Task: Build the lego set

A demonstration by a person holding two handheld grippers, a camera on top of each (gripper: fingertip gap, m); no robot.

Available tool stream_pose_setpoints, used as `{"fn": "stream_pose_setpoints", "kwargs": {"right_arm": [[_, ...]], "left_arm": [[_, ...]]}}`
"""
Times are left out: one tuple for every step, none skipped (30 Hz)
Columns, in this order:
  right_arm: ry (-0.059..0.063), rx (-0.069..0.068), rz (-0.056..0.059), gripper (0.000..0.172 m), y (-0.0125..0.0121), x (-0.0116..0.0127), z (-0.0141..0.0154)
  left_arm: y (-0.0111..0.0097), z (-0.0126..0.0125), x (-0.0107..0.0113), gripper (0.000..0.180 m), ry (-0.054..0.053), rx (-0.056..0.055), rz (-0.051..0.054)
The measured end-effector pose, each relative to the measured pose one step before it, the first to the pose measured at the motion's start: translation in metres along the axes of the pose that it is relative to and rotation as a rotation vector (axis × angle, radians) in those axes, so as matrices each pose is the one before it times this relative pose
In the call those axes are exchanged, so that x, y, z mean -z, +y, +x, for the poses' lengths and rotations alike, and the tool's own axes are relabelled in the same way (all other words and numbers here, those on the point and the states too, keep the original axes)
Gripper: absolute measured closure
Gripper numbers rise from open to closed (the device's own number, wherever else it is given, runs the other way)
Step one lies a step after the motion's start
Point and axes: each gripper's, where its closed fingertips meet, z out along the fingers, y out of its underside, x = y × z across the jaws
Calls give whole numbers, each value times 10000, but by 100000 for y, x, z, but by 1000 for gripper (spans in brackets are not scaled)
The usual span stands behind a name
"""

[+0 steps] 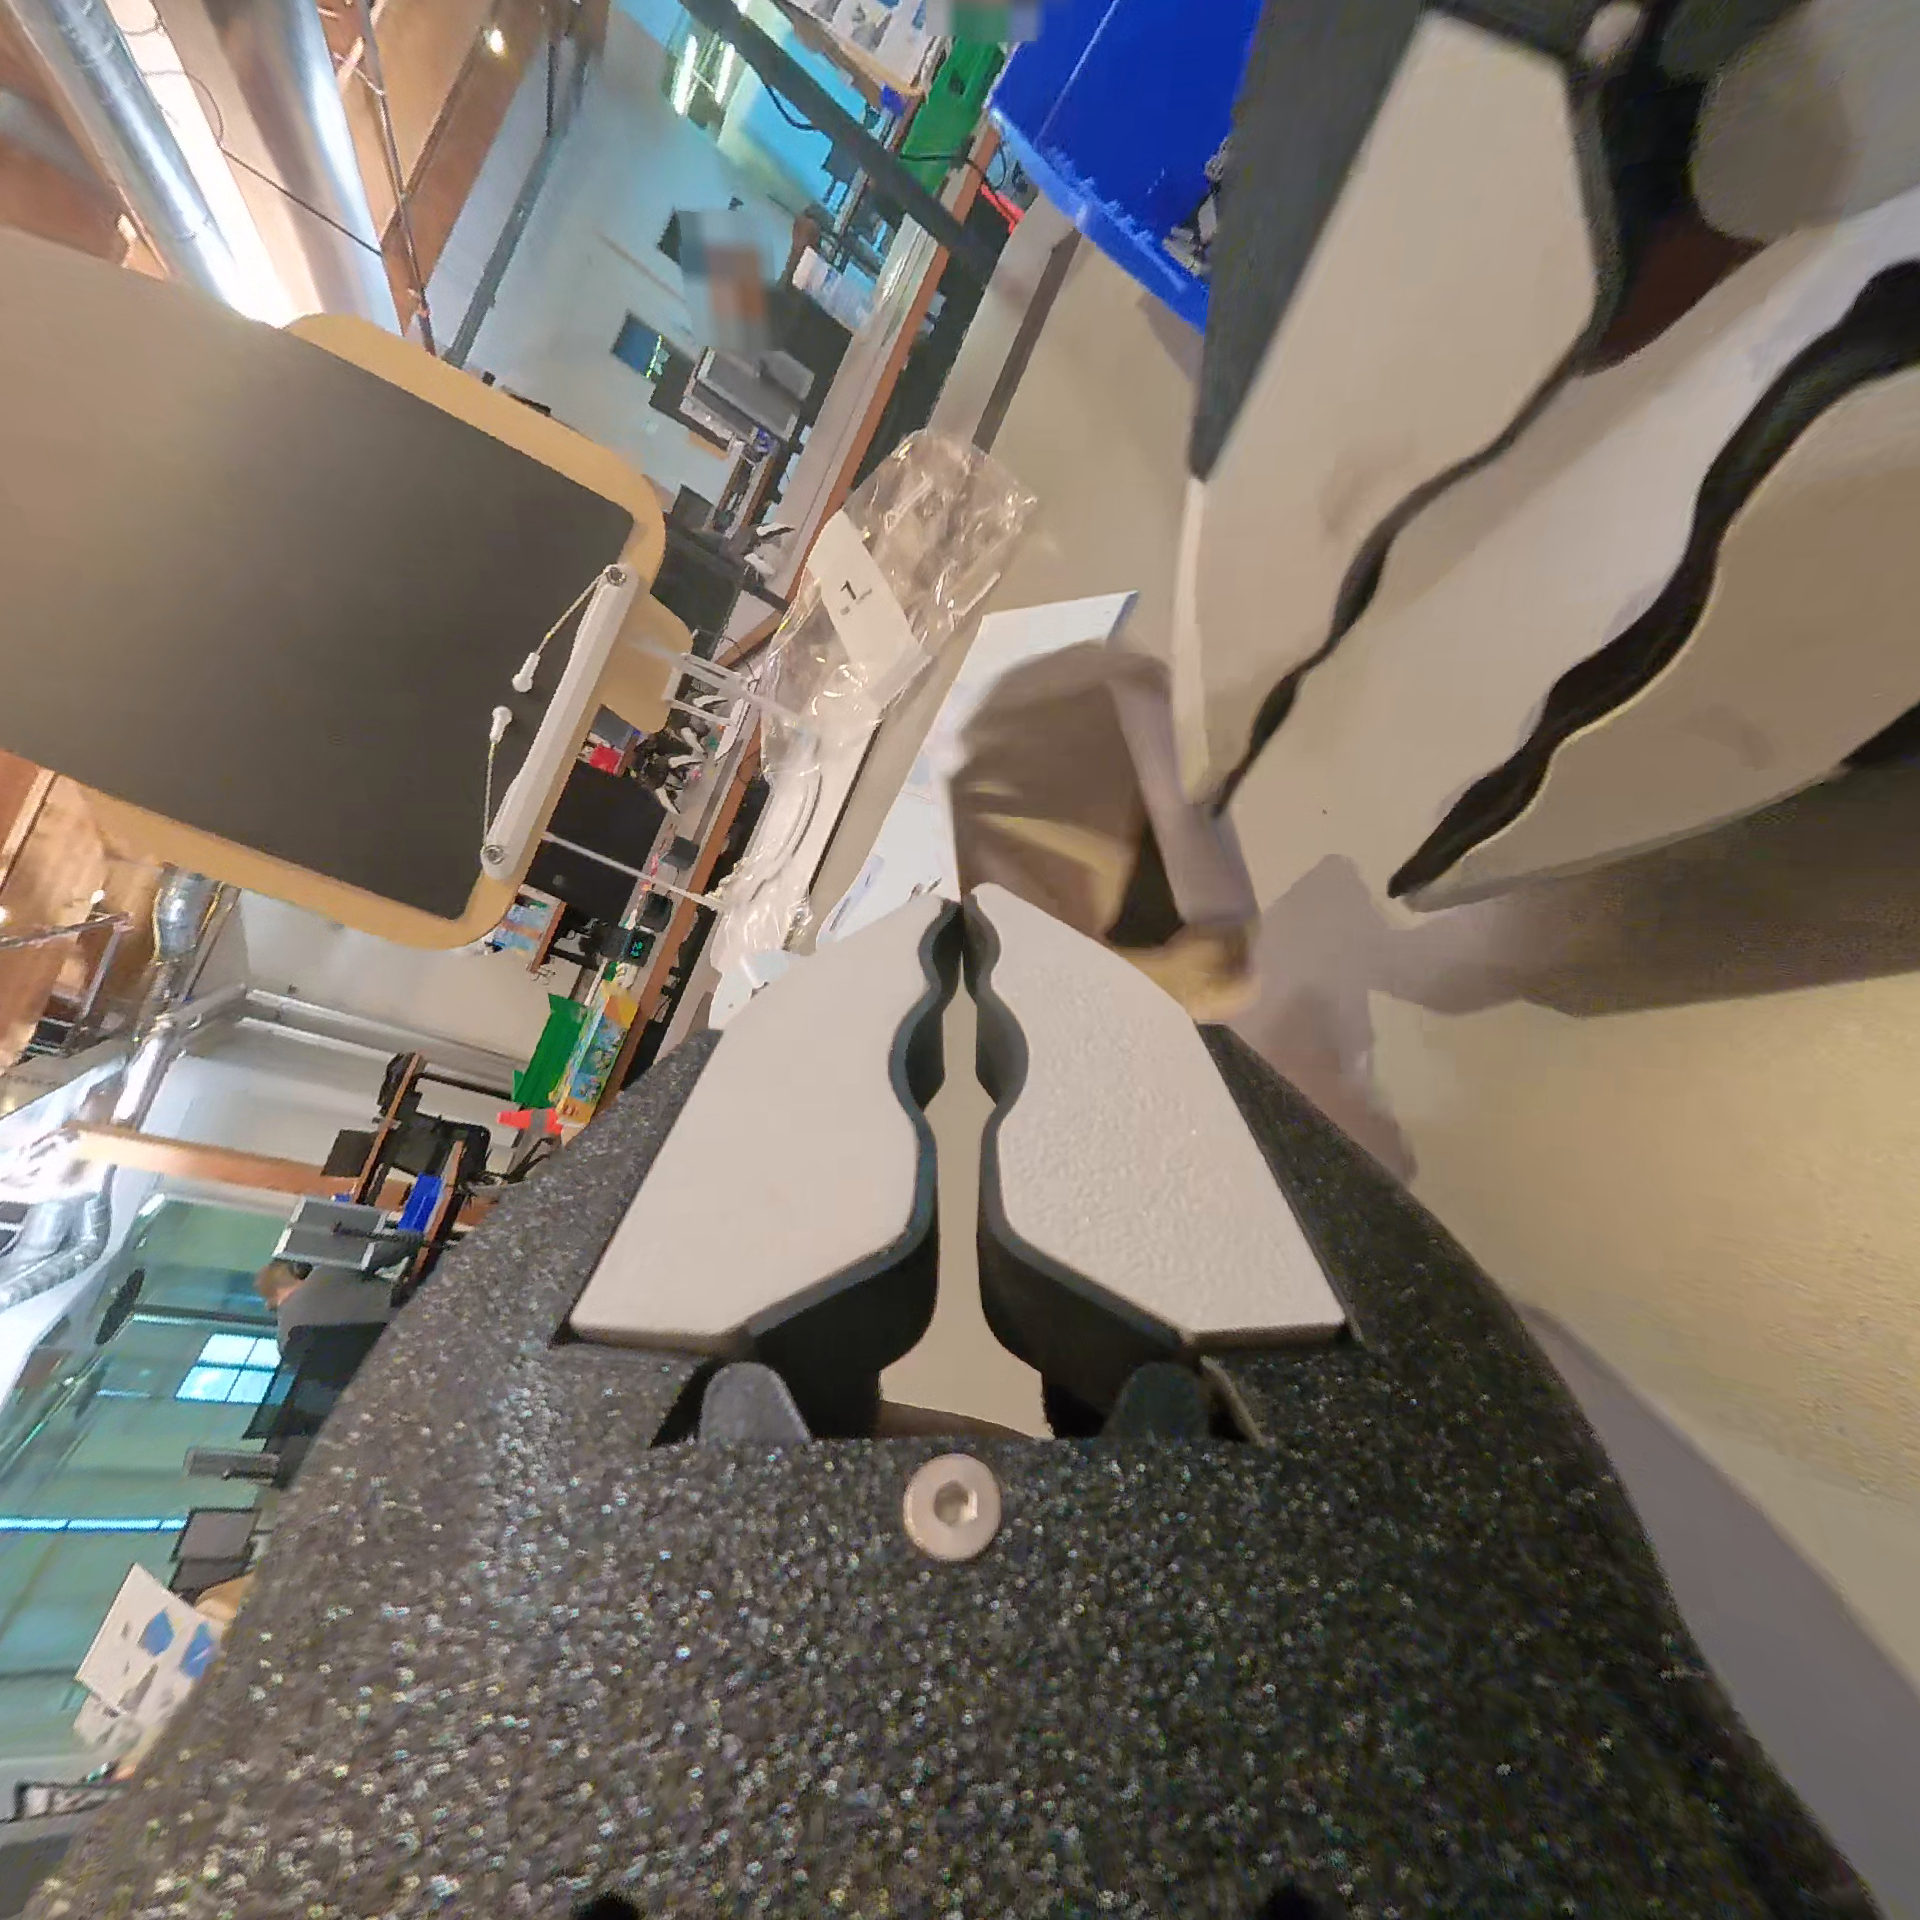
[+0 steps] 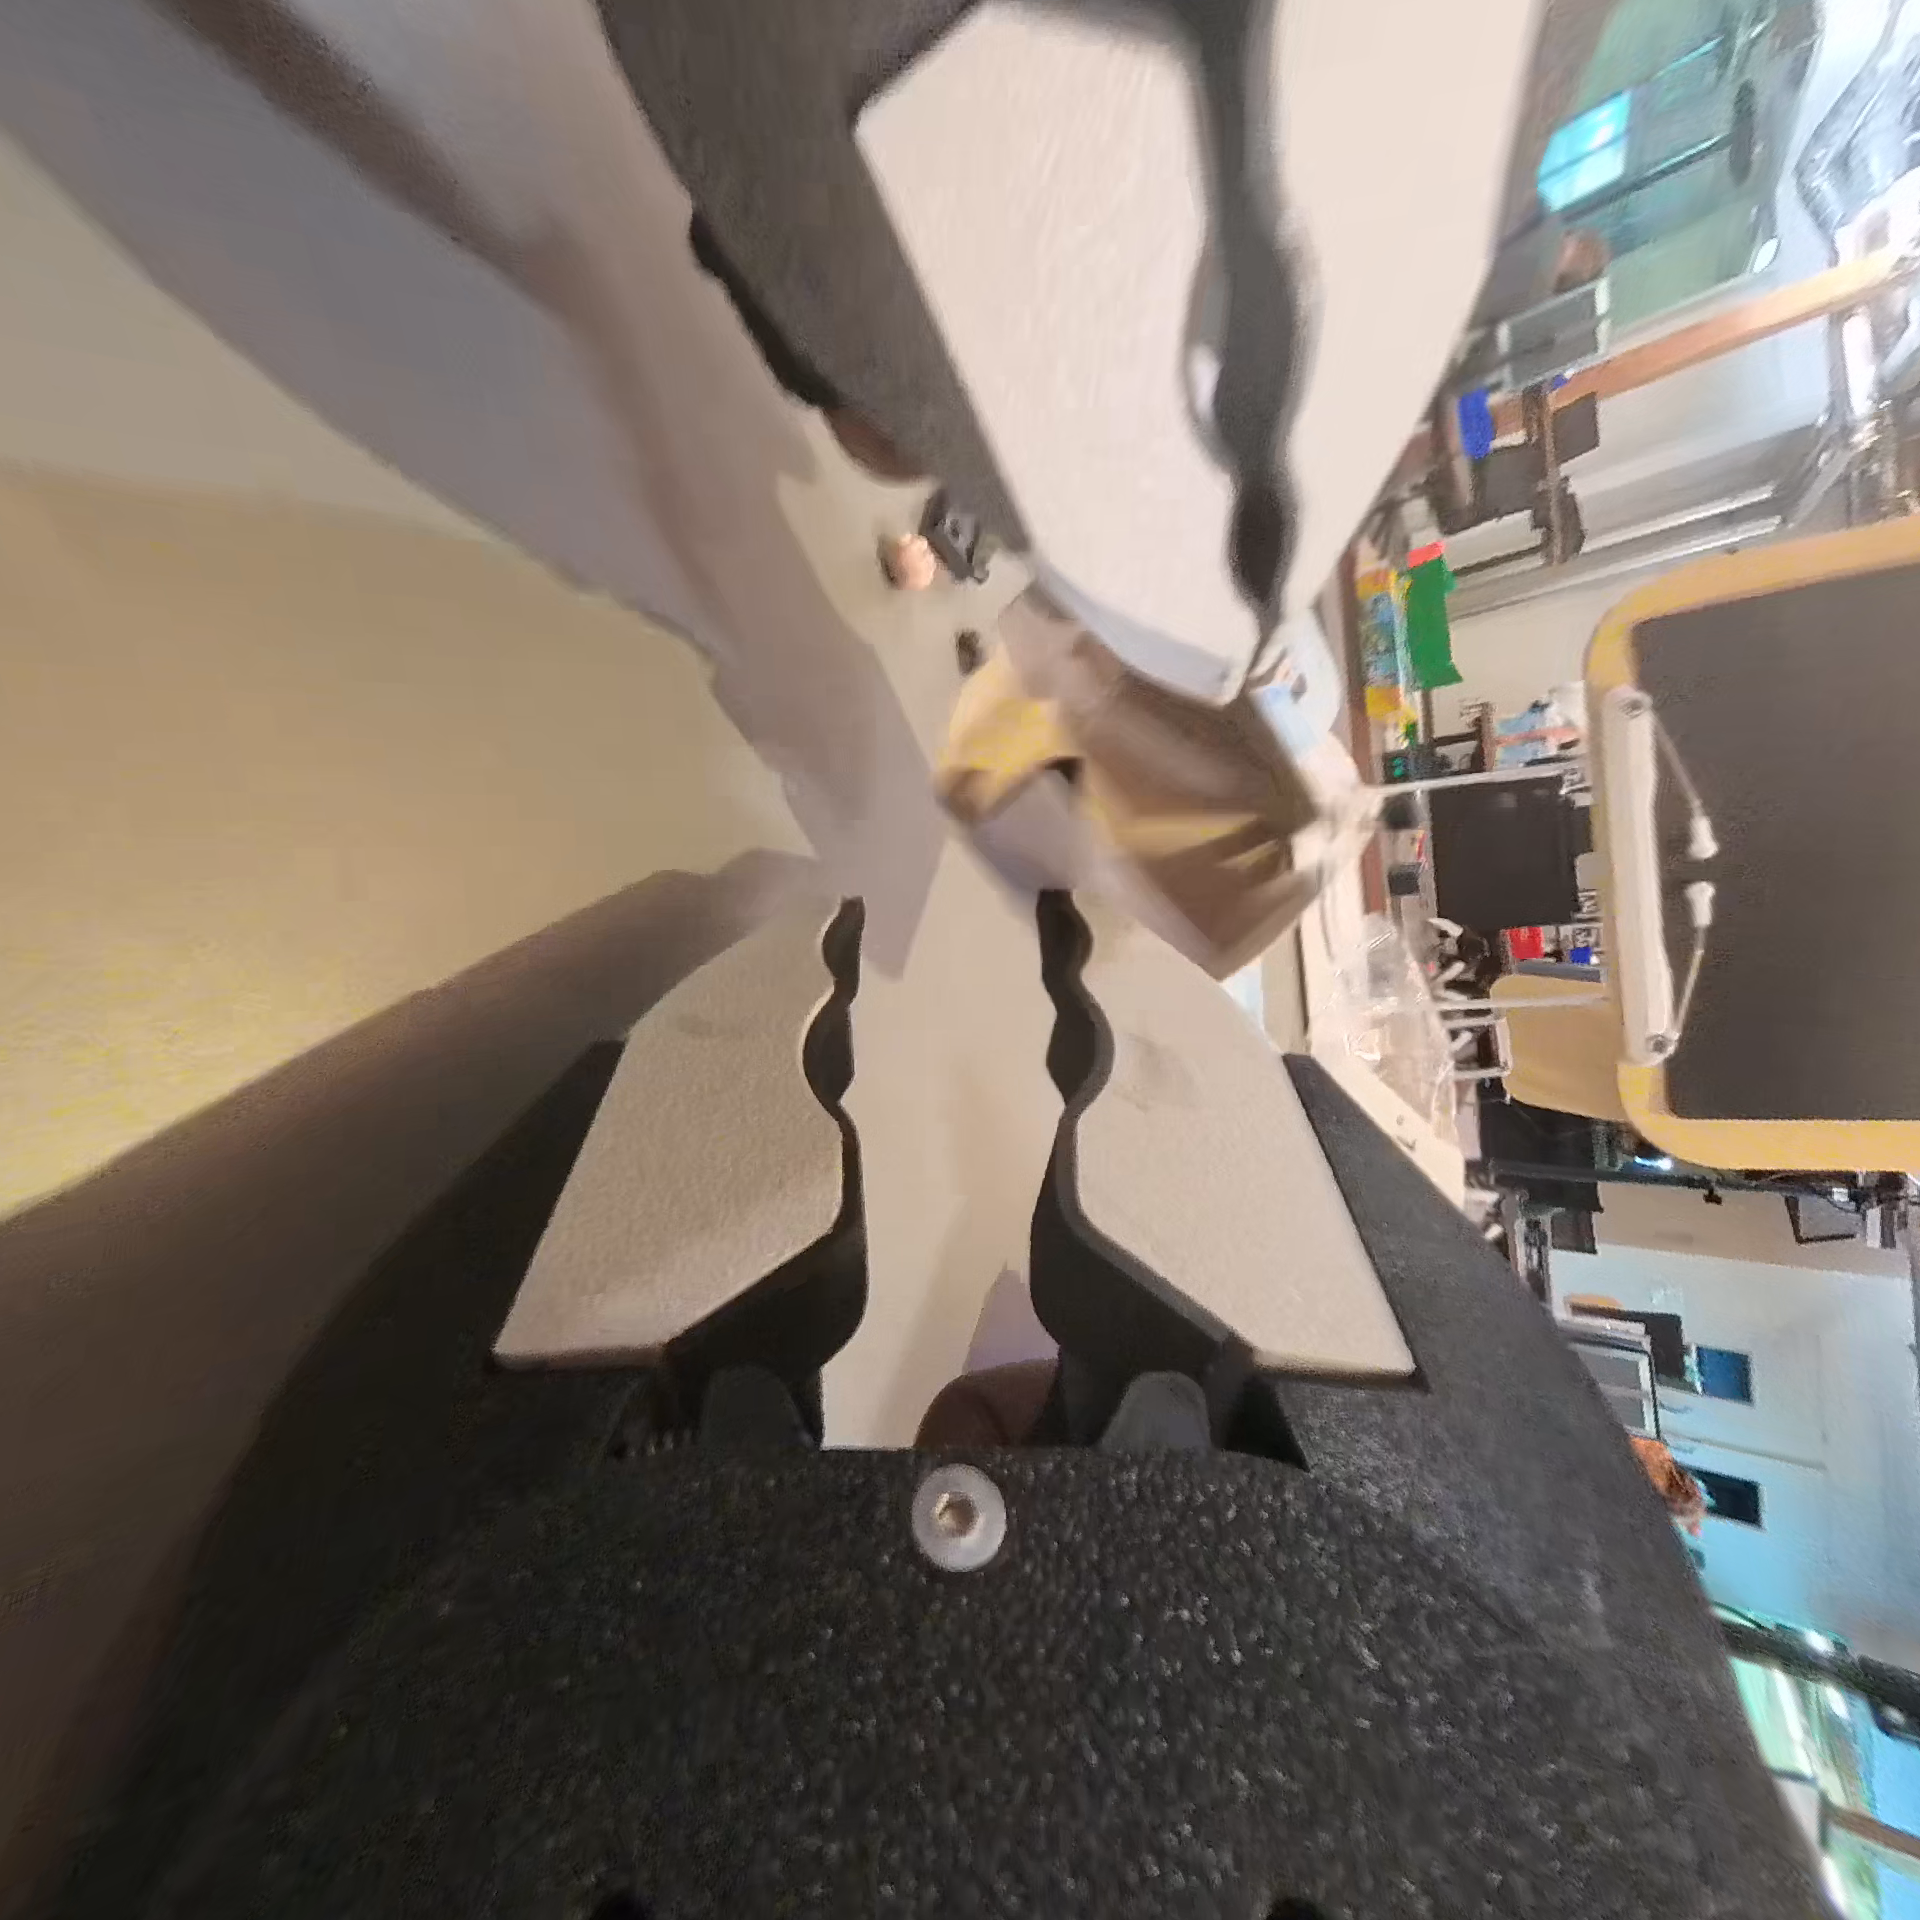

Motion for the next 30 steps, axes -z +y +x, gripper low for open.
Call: {"fn": "stream_pose_setpoints", "kwargs": {"right_arm": [[146, -70, 233, 138, -529, 244, 336], [125, -65, 206, 138, -497, 200, 325], [97, -59, 172, 138, -435, 101, 269], [47, -55, 94, 138, -282, -49, 177], [-7, -25, -36, 137, -48, -228, 62], [-8, 41, -117, 136, 98, -312, 16], [-9, 78, -83, 136, 96, -297, -28], [-22, 22, -118, 136, 127, -197, -43], [-22, -26, -241, 137, 314, -183, -32], [-30, 27, -279, 136, 429, -171, -105], [-58, 83, -216, 137, 444, -150, -212], [-56, 40, -194, 137, 456, -143, -220], [-73, -18, -175, 136, 448, -136, -213], [-130, -40, -136, 136, 393, -119, -268], [-102, -45, -99, 136, 306, -97, -193], [-26, -24, -45, 136, 189, -43, -58], [14, 1, -20, 135, 93, -12, 16], [10, 3, -2, 135, 34, 16, 45], [20, -25, 19, 135, -30, 16, 89], [-13, -53, 8, 135, -8, -4, 49], [-40, -63, -22, 135, 59, -40, 5], [-11, -46, -37, 135, 97, -59, 34], [12, -10, -25, 134, 97, -48, 44], [28, 5, 7, 134, 54, -13, 49], [24, -18, 26, 134, 18, 16, 58], [2, -37, 45, 134, -15, 27, 35], [9, -41, 62, 134, -54, 26, 53], [15, -31, 53, 135, -36, 22, 52], [-9, -16, 33, 135, -12, 1, 28], [-23, 0, 33, 136, 7, -25, -18]], "left_arm": [[-16, 120, -9, 180, 24, -81, -18], [67, 19, -20, 180, -62, -101, -89], [103, 26, -35, 180, -59, -112, -114], [-35, 125, 21, 180, 21, -83, -9], [-218, 176, 80, 180, 74, -26, 118], [-237, 123, 87, 180, 54, 11, 125], [-187, 16, 102, 180, 27, 82, 119], [-82, -67, 97, 180, 36, 184, 78], [-34, -180, 123, 180, -20, 165, 40], [27, -274, 131, 180, -88, 84, -5], [28, -218, 122, 180, -54, 52, -8], [-53, -143, 133, 180, 8, 132, 67], [-151, -110, 148, 180, 51, 238, 135], [-225, -119, 161, 180, 58, 289, 179], [-249, -99, 152, 180, 77, 279, 182], [-285, -61, 144, 180, 101, 252, 190], [-317, 31, 127, 180, 133, 189, 208], [-372, 110, 125, 180, 157, 139, 228], [-266, 41, 69, 180, 97, 140, 154], [-120, 20, 17, 180, 84, 150, 48], [-138, 20, 38, 180, 106, 181, 92], [-244, 75, 80, 180, 176, 233, 179], [-356, 170, 166, 180, 269, 293, 280], [-389, 288, 196, 180, 390, 331, 315], [-354, 388, 214, 180, 488, 385, 294], [-279, 243, 202, 180, 399, 390, 239], [-283, -2, 223, 180, 216, 327, 271], [-295, 1, 241, 180, 216, 265, 281], [-315, 63, 238, 180, 246, 216, 303], [-363, 39, 254, 180, 227, 186, 337]]}}
